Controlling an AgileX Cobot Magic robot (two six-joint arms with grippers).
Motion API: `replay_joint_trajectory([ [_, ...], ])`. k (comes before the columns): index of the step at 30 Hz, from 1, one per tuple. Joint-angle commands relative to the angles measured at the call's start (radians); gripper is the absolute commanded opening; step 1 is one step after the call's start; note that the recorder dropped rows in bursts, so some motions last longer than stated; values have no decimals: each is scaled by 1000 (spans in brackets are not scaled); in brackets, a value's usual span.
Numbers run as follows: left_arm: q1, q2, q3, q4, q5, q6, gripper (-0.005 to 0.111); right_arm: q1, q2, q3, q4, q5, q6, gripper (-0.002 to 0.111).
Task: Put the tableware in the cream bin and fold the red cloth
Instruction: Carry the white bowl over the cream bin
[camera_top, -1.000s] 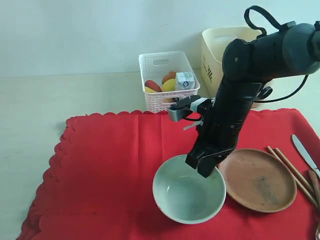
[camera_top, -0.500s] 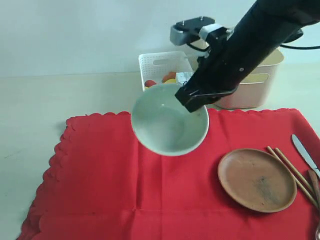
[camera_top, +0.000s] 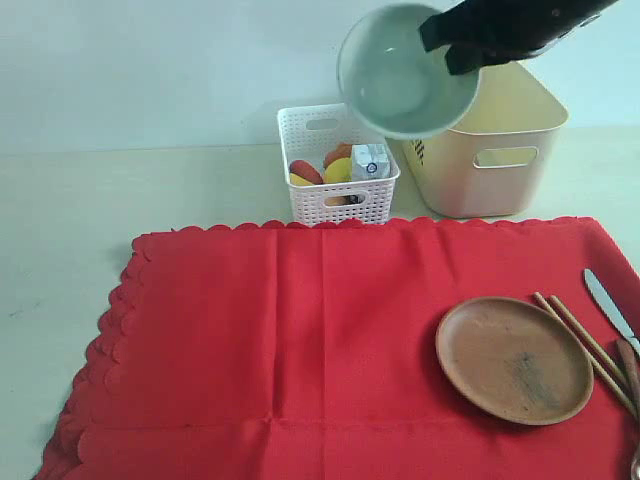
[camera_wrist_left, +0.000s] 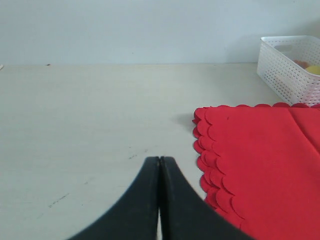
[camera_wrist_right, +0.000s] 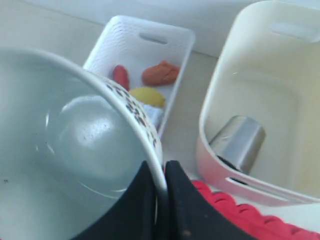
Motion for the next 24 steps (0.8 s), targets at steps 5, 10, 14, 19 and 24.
replay_joint_trajectory([
  [5, 1, -5, 2, -4, -12, 1, 0, -146, 110, -86, -8, -101, -11, 0],
  [10, 1, -5, 2, -4, -12, 1, 0, -180, 173, -87, -8, -258, -68, 0],
  [14, 1, -5, 2, -4, -12, 1, 0, -196, 226, -89, -13, -389, -94, 0],
  [19, 1, -5, 2, -4, -12, 1, 0, -198, 306, -166, -62, -408, -120, 0],
  [24, 1, -5, 2, -4, -12, 1, 0, -198, 369, -225, -117, -406, -120, 0],
])
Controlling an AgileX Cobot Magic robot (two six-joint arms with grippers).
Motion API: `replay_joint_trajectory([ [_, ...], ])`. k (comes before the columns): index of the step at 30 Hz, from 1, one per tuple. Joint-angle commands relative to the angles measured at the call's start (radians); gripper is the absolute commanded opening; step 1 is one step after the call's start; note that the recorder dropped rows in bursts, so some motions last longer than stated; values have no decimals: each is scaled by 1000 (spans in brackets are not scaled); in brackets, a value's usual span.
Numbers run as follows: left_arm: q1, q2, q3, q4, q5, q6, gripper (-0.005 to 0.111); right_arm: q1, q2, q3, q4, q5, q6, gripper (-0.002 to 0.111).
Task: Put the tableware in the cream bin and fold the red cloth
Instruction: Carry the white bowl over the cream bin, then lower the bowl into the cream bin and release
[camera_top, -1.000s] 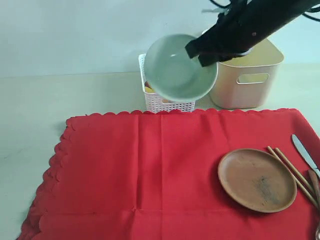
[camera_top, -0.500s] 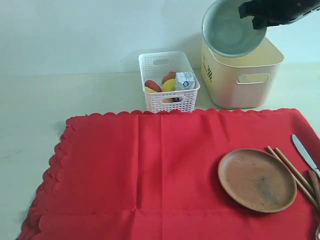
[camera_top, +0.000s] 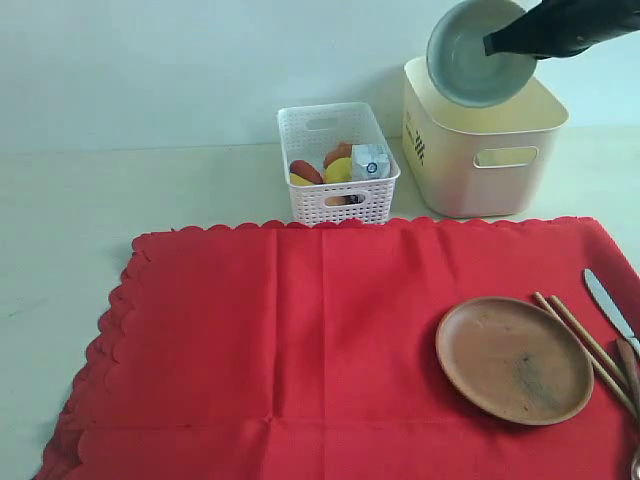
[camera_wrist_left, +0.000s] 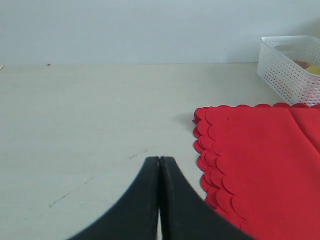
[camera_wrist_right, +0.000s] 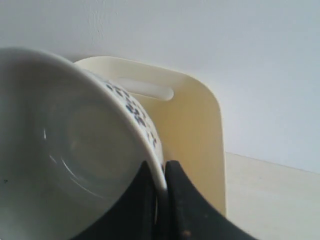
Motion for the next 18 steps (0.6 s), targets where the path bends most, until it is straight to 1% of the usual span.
replay_joint_trajectory([
  [1, 1, -5, 2, -4, -12, 1, 0, -3, 53, -58, -59, -27, -11, 0],
  [7, 1, -5, 2, -4, -12, 1, 0, -3, 159, -152, -168, -31, -11, 0],
  [12, 1, -5, 2, -4, -12, 1, 0, -3, 220, -201, -169, -20, -11, 0],
  [18, 1, -5, 2, -4, -12, 1, 0, -3, 261, -211, -189, 3, -11, 2],
])
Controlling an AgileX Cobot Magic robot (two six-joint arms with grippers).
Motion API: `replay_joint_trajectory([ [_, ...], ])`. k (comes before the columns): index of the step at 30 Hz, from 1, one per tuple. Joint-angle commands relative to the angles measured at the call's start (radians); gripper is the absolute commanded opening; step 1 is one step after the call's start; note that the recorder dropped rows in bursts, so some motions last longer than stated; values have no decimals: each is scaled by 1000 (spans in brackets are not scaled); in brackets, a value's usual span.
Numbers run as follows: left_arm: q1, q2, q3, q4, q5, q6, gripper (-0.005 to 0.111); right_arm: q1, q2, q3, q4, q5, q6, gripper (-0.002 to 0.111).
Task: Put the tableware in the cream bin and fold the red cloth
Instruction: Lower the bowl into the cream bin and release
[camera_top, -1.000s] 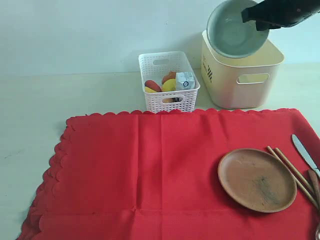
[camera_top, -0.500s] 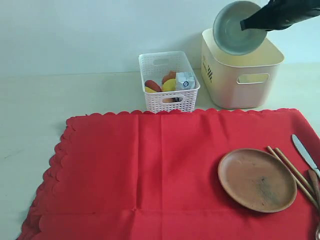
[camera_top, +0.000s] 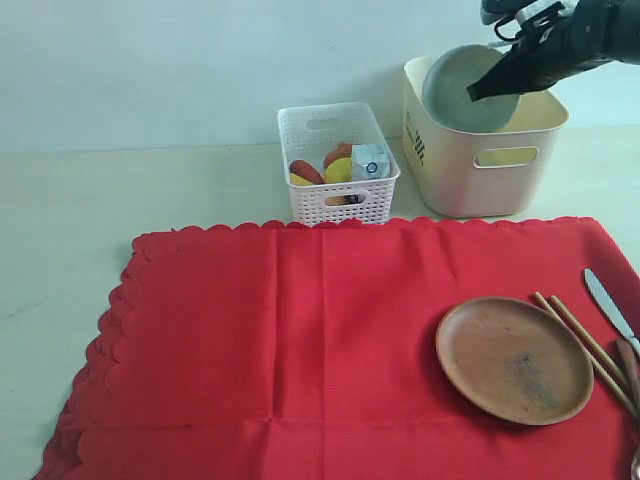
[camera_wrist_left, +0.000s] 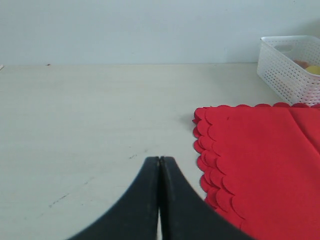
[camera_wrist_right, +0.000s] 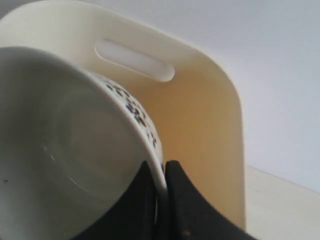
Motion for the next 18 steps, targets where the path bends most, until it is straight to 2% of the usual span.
replay_joint_trajectory([
  [1, 1, -5, 2, -4, -12, 1, 0, -3, 17, -14, -16, 10, -3, 4],
  [9, 1, -5, 2, -4, -12, 1, 0, -3, 17, -14, -16, 35, 1, 21],
  [14, 1, -5, 2, -4, -12, 1, 0, -3, 12, -14, -16, 51, 1, 40],
  [18, 1, -5, 2, -4, -12, 1, 0, -3, -18, -14, -16, 78, 19, 48],
])
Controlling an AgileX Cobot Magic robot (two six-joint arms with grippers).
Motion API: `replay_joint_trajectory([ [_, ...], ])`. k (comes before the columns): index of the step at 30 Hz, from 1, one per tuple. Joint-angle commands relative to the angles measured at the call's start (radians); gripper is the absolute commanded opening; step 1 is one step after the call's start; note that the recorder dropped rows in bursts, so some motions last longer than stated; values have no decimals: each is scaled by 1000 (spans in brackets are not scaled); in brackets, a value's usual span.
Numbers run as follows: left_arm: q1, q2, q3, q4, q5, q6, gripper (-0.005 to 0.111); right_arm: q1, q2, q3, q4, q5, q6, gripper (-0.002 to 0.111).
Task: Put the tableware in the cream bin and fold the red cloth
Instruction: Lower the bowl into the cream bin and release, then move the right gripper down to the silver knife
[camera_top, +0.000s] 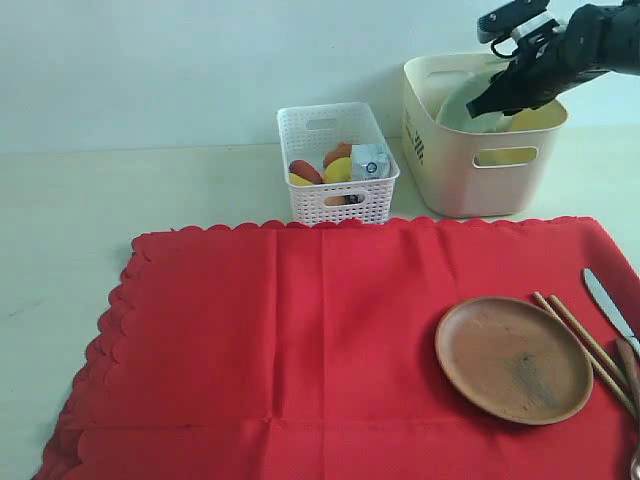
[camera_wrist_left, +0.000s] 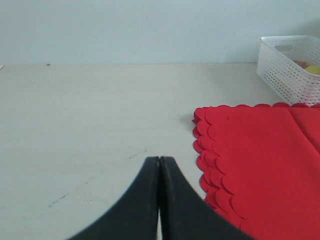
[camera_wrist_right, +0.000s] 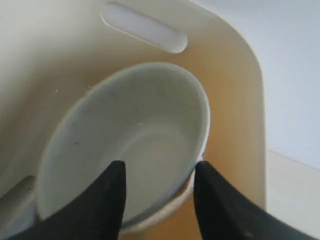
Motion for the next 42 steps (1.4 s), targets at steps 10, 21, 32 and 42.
replay_joint_trajectory([
  [10, 1, -5, 2, -4, -12, 1, 0, -3, -133, -9, 0, 261, 43, 46],
  [21, 1, -5, 2, -4, -12, 1, 0, -1, -189, 25, 54, 647, 135, 0],
  [32, 1, -5, 2, -4, -12, 1, 0, -1, -457, 417, 93, 409, 111, 0],
  [42, 1, -5, 2, -4, -12, 1, 0, -1, -597, 693, 260, 364, 74, 0],
])
